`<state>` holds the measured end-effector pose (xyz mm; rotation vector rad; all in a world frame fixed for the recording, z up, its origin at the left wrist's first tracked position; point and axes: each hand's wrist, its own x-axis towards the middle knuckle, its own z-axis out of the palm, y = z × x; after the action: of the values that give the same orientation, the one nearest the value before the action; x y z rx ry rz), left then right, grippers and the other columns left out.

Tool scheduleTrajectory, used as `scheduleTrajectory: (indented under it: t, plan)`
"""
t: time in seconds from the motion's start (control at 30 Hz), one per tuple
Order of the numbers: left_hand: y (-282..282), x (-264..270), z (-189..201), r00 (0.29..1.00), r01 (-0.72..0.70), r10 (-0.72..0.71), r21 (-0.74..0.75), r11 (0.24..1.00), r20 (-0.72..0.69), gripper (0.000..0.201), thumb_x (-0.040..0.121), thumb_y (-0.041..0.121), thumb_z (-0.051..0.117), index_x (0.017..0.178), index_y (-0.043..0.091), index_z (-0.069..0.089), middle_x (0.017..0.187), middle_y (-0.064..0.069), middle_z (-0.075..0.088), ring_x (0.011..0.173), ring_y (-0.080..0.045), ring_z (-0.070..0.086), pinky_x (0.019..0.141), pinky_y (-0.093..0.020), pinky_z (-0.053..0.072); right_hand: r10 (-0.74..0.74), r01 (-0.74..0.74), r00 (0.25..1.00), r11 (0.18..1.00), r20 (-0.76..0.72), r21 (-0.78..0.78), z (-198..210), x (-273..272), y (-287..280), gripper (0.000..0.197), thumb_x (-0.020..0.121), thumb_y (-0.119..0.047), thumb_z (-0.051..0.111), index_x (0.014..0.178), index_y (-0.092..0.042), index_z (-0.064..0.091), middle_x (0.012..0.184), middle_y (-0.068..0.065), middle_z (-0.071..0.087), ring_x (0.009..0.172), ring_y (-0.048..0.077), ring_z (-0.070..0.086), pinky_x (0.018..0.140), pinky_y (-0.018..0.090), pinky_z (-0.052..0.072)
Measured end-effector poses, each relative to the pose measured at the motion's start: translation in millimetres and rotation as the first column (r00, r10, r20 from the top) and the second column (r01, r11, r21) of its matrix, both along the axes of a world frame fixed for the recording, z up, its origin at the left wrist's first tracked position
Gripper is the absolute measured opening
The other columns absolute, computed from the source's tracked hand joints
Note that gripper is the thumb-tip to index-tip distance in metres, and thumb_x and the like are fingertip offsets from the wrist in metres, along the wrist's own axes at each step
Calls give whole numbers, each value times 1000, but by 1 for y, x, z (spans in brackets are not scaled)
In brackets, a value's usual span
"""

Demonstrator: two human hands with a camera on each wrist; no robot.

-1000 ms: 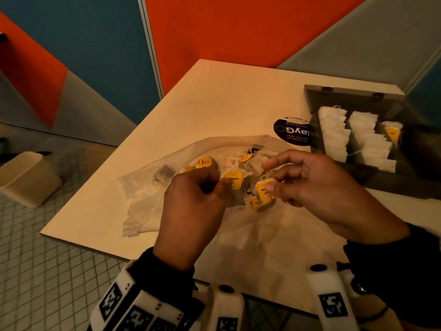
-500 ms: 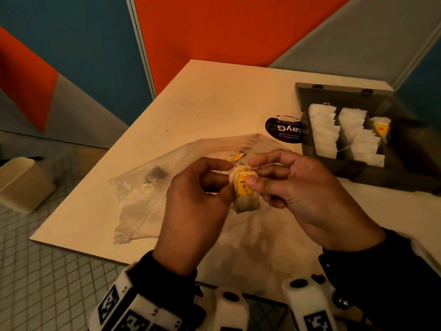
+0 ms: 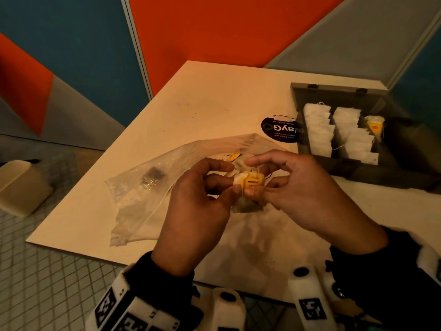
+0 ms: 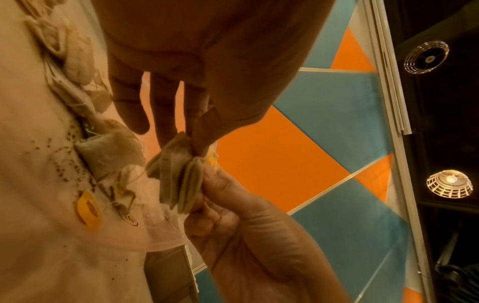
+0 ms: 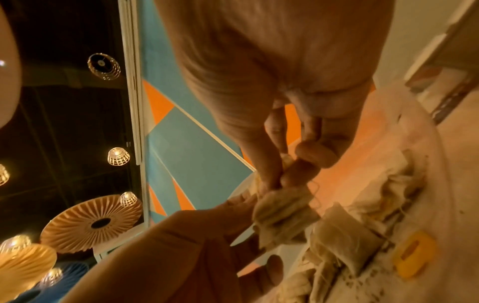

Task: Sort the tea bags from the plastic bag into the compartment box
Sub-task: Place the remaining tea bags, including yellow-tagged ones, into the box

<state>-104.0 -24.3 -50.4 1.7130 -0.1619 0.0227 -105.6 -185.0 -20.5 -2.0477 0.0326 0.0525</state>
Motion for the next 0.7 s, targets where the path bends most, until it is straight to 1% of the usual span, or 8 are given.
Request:
scheduleTrajectory:
  t: [0.07,0.17,0.3,0.37,0.47,0.57,0.63,0.7]
  plan:
    - [-2,-1,1,1000,5,-5,26,1000,14,25,84,0,70,100,18,63,66,11,72,66,-2,67,58,-16,50,85,-91,995,987,-49,-129,2,1,-1,35,76,-17,80,103,-38,71,100,-12,64,67,13,69,57,23,57]
    - [-6,-4,3,1000,2,-4,59,998,22,27,84,3,70,101,22,62,73,7,74,72,-6,69,64,-29,55,111,-117,993,963,-39,-242,8,-2,-6,11,79,-25,78,88,-30,74,85,-12,70,53,6,62,54,29,53]
    - [-1,-8,9,994,-60,46,152,987,98,29,81,16,74,100,32,60,80,16,74,74,0,68,67,-29,55,60,-55,998,957,7,-284,29,-3,-37,6,79,-22,78,81,-19,73,74,-3,72,52,15,65,56,38,55]
    - [1,-10,16,990,-110,93,170,979,105,32,80,20,74,100,39,58,81,21,73,74,1,68,67,-28,55,-8,25,999,943,53,-332,45,2,-68,7,79,-19,79,79,-18,72,69,-1,71,49,13,64,54,35,55]
    - [1,-5,24,985,-167,157,171,971,70,48,78,24,75,101,56,48,80,19,73,74,-4,70,74,-40,56,-170,207,977,892,127,-401,66,17,-121,10,78,-19,78,78,-21,69,55,-8,66,39,1,56,44,18,47]
    - [5,0,28,972,-233,228,173,957,47,60,72,45,74,108,72,35,83,13,74,64,-7,72,67,-48,59,-264,305,952,831,152,-465,78,37,-171,9,80,-15,77,84,-13,70,61,1,65,37,1,54,44,18,45]
    - [14,10,20,968,-243,250,178,953,-16,66,63,67,64,125,53,47,88,10,74,60,-6,72,63,-47,58,-306,329,943,783,134,-528,79,51,-203,8,80,-9,76,83,-8,69,64,11,65,34,1,53,43,19,45]
    - [28,28,5,970,-168,199,210,963,-139,96,52,81,54,136,36,48,94,4,72,56,-5,70,56,-40,57,-345,336,933,738,101,-585,74,66,-229,9,80,-8,77,79,-7,68,63,13,64,37,6,56,46,23,45]
